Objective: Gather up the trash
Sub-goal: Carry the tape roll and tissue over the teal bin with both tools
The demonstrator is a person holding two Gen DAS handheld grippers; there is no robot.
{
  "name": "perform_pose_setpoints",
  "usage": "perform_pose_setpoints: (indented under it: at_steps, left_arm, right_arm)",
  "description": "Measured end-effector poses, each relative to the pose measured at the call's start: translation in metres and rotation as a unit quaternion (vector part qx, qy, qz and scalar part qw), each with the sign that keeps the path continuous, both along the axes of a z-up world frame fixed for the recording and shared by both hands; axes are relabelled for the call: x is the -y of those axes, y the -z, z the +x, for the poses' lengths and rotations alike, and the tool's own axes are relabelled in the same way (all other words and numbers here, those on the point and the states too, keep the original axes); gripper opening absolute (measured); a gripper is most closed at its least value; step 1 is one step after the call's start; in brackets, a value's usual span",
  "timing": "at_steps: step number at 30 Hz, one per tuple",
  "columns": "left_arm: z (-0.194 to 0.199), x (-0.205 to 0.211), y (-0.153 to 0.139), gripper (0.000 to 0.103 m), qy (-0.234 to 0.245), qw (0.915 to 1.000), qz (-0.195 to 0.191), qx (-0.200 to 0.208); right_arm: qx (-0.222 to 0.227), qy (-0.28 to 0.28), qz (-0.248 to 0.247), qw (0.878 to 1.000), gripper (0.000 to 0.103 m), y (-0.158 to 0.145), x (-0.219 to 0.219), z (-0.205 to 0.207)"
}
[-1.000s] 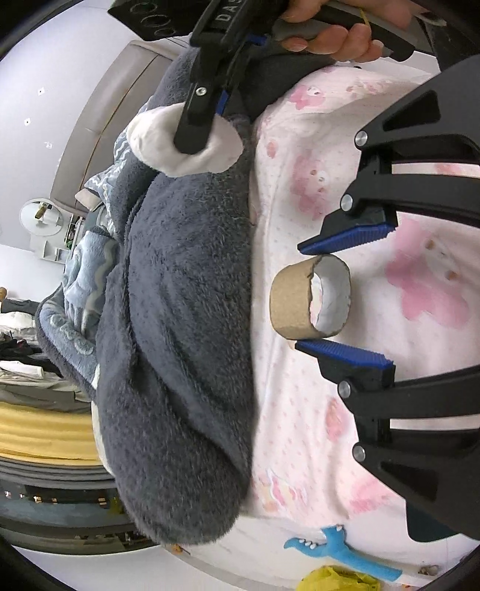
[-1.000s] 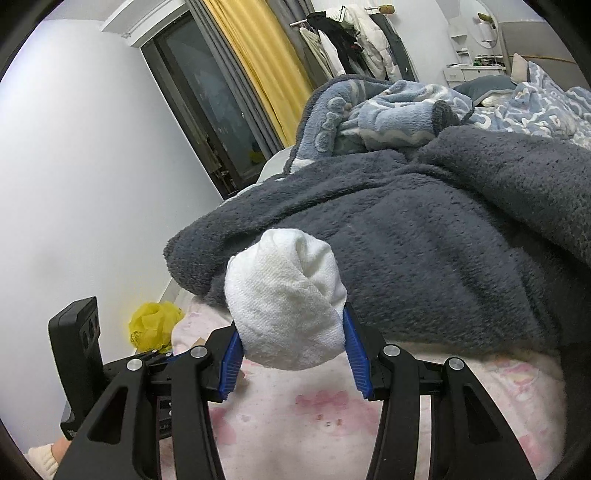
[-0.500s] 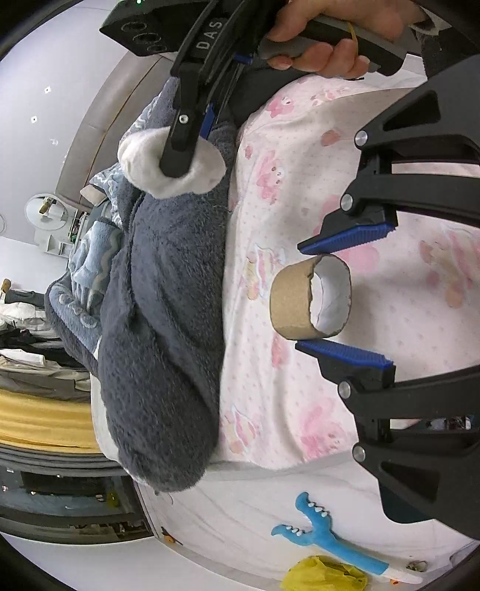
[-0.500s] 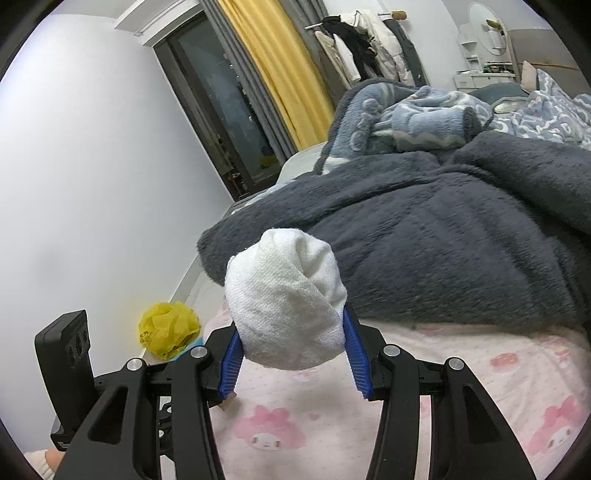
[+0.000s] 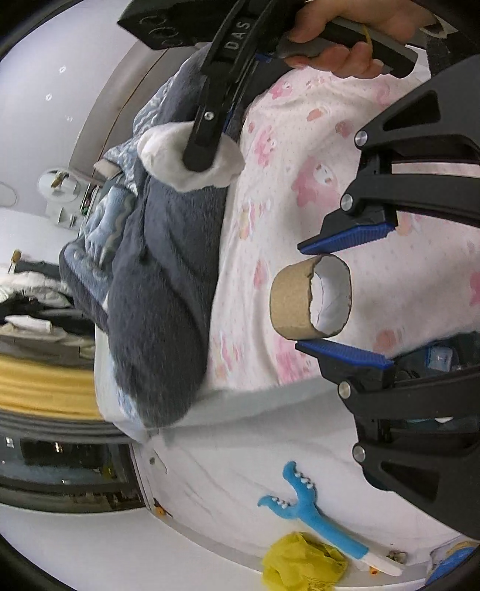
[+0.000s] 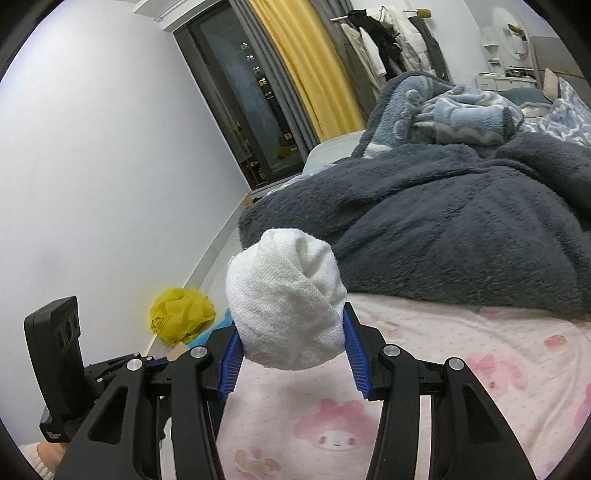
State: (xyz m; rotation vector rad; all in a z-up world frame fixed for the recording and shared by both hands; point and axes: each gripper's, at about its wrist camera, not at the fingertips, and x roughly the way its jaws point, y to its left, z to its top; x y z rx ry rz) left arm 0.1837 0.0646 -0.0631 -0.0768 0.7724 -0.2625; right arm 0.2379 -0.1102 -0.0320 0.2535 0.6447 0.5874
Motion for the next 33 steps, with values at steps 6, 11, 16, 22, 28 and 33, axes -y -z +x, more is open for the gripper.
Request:
perform_pose_setpoints:
  at_steps: [6, 11, 16, 22, 28, 33]
  left_arm:
    - [-0.011, -0.025, 0.009, 0.050, -0.017, 0.9998, 0.007, -0.010]
    - [-0.017, -0.050, 0.022, 0.050, -0.034, 0.9991, 0.002, -0.026]
    - [-0.021, -0.076, 0.038, 0.050, -0.056, 0.9972, 0.001, -0.050]
    - [-0.025, -0.102, 0.063, 0.050, -0.078, 0.9922, 0.023, -0.095]
    - [-0.028, -0.122, 0.087, 0.049, -0.085, 0.9871, 0.029, -0.132]
    - [-0.032, -0.136, 0.117, 0.049, -0.090, 0.9807, 0.026, -0.172]
  right_arm:
    - [0.004, -0.014, -0.009, 1.000, 0.050, 0.000, -0.026, -0.008]
    - [0.007, -0.031, -0.022, 0.999, 0.050, 0.004, -0.054, -0.015]
    - [0.015, -0.051, -0.045, 0.998, 0.050, 0.008, -0.084, -0.027]
    - [0.018, -0.071, -0.049, 0.996, 0.050, 0.010, -0.112, -0.036]
    - [0.019, -0.091, -0.057, 0.994, 0.050, 0.014, -0.142, -0.043]
    - [0.012, -0.107, -0.060, 0.992, 0.050, 0.021, -0.167, -0.046]
